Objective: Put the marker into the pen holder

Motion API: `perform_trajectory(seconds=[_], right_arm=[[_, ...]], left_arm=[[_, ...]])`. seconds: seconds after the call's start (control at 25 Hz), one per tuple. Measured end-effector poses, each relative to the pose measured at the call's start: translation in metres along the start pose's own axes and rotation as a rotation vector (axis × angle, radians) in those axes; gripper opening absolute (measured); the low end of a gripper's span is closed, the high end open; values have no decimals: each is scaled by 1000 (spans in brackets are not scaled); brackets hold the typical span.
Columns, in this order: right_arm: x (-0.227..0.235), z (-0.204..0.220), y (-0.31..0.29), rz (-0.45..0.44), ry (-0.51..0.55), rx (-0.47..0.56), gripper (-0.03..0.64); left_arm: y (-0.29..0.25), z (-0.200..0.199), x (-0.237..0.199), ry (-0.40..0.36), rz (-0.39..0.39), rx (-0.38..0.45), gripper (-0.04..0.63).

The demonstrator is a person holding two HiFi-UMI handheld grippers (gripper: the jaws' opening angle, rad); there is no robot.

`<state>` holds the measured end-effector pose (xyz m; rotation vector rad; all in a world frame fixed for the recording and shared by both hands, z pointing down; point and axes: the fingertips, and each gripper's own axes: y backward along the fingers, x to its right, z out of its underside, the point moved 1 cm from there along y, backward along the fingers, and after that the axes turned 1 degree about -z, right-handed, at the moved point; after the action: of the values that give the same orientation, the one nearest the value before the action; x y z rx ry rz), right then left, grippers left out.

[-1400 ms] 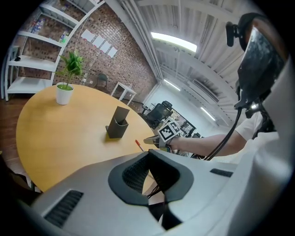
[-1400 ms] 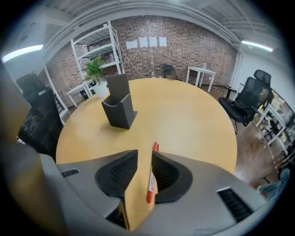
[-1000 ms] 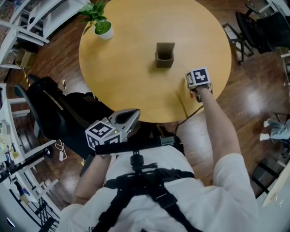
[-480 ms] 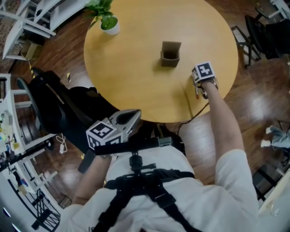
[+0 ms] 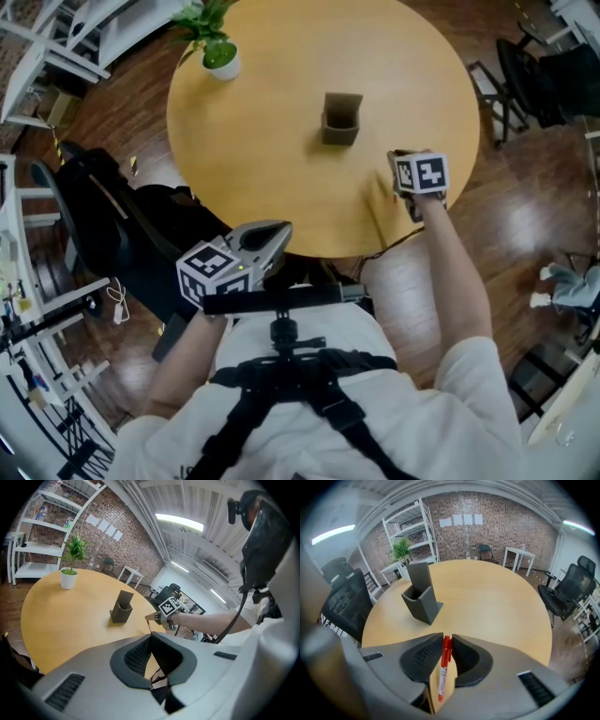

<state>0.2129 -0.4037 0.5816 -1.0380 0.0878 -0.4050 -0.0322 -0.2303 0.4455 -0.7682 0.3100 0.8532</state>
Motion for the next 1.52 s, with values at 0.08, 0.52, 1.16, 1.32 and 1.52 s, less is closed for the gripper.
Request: perform_trajectory(seconds=[0.08,0.52,1.16,1.32,1.52], right_arm=[[-7,-12,18,-7,-3,99,57],[-63,-138,91,-45,43,589,57],[-96,-189,33,-18,103,629,57],[-97,-181,29,20,113,642,57],[-96,-171,25,65,98,658,57]], left_arm=[[-3,-3,2,-9,11,2,-3],[4,-6,2,-7,-10,23,-3],[35,5,-15,48,-111,71,-3],[35,4,-17,50,-113,71,-3],[32,4,-14,42,-105,59,-3]])
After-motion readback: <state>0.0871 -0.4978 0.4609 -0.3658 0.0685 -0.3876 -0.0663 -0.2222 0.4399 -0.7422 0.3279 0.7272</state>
